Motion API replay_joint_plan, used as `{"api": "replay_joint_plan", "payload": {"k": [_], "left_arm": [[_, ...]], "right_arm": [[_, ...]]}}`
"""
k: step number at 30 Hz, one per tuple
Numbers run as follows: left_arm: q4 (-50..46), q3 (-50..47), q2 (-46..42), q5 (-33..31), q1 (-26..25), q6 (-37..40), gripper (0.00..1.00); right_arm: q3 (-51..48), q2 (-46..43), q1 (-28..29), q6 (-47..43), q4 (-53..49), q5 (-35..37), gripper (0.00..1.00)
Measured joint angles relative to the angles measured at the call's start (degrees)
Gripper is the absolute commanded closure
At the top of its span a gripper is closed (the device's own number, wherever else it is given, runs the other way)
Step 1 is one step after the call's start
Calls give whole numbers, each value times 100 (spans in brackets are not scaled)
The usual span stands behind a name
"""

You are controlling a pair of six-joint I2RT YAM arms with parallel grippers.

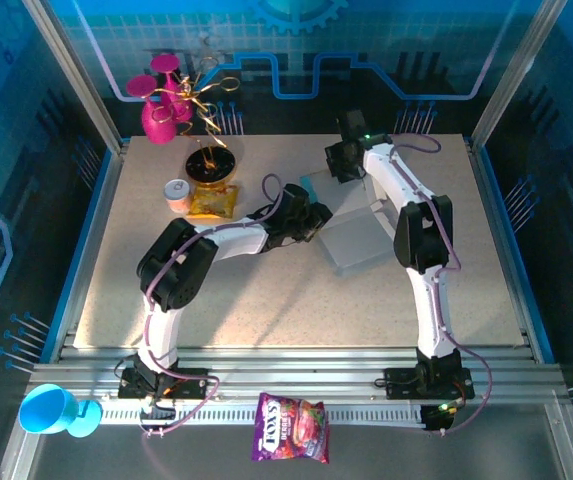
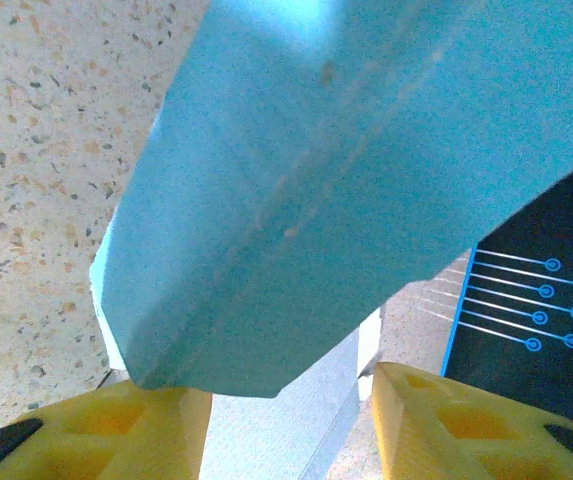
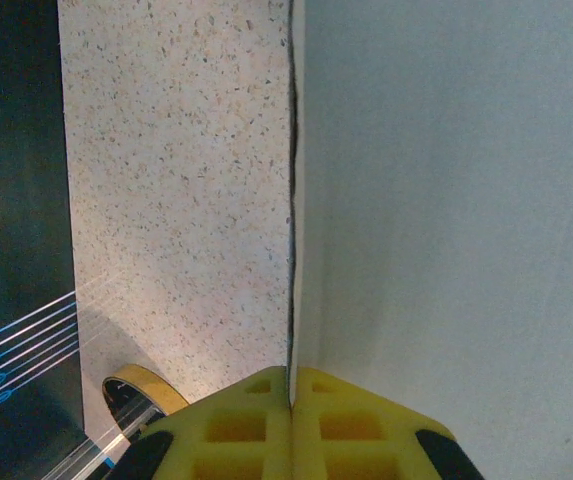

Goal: Fold the paper box

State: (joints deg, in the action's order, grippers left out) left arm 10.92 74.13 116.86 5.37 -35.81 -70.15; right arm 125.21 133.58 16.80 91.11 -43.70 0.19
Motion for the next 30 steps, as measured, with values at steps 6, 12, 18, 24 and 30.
{"api": "replay_joint_plan", "payload": {"k": [6,12,18,24,30], "left_arm": [[-280,105,116,-2,2,120,54],[-404,-48,-63,66,31,308,38],[-1084,-131,-1231,341,46,623,31],[-1853,-127,-2542,645,289,1014,33],[-3265,527,-2339,538,984,1683,37]], "right_arm": [[-177,-208,0,39,59,-26,100],[-525,-431,-2,17,234,-28,100],[-962,-702,-11,-4,487,-26,100],[-1325,-905,-11,-4,745,-28,100],[-1749,-1119,-7,-2,1034,-24,100]]}}
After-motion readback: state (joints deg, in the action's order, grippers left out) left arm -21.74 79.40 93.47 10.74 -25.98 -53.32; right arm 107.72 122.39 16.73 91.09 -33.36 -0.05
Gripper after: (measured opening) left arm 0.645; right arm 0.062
